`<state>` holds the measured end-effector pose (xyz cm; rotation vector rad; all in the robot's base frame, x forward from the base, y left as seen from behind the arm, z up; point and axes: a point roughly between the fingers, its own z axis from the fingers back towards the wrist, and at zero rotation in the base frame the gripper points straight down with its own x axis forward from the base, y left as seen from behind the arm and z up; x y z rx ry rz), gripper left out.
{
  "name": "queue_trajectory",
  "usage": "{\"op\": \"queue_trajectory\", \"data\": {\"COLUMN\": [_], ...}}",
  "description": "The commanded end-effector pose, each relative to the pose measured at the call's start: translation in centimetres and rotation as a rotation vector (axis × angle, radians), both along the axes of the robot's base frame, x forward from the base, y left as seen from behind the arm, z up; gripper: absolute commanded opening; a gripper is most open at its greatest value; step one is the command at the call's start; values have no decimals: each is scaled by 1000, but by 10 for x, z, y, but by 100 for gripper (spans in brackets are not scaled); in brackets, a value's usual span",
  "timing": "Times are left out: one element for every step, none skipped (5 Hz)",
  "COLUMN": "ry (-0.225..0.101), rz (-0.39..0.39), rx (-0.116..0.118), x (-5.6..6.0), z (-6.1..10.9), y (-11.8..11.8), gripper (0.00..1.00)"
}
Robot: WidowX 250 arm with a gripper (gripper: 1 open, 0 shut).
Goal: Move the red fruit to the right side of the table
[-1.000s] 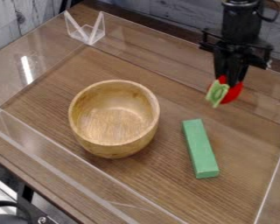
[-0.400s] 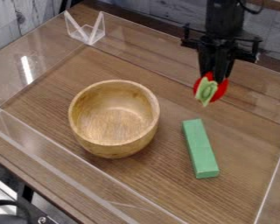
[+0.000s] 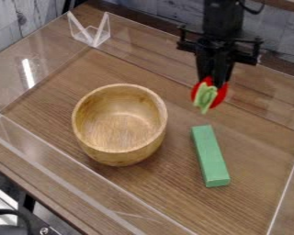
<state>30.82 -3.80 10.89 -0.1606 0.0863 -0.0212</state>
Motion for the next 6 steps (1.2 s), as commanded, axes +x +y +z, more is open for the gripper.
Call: {"op": "queue_trajectory", "data": {"ry": [-93, -87, -82, -70, -69, -62], "rz": [-80, -51, -28, -18, -6, -1], "rx": [-2, -25, -31, -35, -38, -34], "x": [-5, -24, -36, -33, -37, -36], "z": [26, 18, 5, -16, -39, -47], "y": [-13, -50, -89, -112, -116, -118], "gripper": [0, 0, 0, 0, 0, 0]}}
